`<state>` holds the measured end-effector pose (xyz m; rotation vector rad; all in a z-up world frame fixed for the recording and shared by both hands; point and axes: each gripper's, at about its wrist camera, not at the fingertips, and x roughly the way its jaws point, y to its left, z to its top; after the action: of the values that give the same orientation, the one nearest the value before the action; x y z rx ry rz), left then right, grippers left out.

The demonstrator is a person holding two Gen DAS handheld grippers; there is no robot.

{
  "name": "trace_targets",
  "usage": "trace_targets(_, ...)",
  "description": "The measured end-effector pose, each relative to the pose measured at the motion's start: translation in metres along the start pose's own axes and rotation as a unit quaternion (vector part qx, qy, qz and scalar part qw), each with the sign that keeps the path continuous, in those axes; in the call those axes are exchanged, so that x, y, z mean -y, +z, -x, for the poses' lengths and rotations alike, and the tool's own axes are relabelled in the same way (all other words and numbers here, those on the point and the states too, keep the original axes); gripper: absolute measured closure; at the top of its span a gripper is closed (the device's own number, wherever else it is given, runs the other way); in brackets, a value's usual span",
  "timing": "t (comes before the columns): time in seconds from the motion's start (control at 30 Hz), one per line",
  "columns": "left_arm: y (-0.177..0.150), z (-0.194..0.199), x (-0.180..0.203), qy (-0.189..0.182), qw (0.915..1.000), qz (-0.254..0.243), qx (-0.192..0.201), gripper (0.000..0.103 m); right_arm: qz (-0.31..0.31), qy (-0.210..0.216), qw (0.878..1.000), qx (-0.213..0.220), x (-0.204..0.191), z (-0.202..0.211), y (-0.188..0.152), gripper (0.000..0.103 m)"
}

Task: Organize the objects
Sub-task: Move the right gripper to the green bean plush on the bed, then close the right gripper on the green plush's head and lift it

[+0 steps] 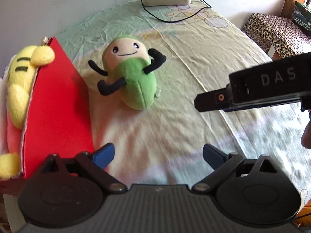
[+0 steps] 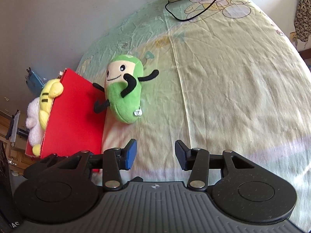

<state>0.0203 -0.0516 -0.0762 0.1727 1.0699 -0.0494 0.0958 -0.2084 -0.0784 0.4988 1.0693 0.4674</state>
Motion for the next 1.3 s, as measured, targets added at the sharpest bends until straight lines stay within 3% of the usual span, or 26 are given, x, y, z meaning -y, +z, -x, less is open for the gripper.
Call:
trace_targets(0.37,0.041,-0.025,-0.009,0.007,0.9989,0.01,0.045,0.005,-0.03,0.081,0.996,-0.002,0.007,-0.031,0.053,0.055)
trace_targets(0.83,0.067,-0.054,-0.033,-0.003,0.9986,0.043,0.031,0.004,-0.038,0.094,0.994,-0.029,0.003,-0.069,0.078,0.053)
trace_targets(1.1,0.08,-0.073,-0.049,-0.002,0.9977,0.068,0.006,0.017,-0.05,0.123,0.99,-0.041,0.0,-0.086,0.084,0.044)
trace_targets(1.2,0.083,-0.079,-0.054,-0.007,0.9968,0.079,-0.007,0.025,-0.058,0.14,0.988,-0.044,0.001,-0.091,0.087,0.045)
trace_targets(1.3,0.085,-0.083,-0.059,-0.016,0.9954,0.094,-0.011,0.025,-0.057,0.152,0.986,-0.045,0.0,-0.095,0.087,0.045)
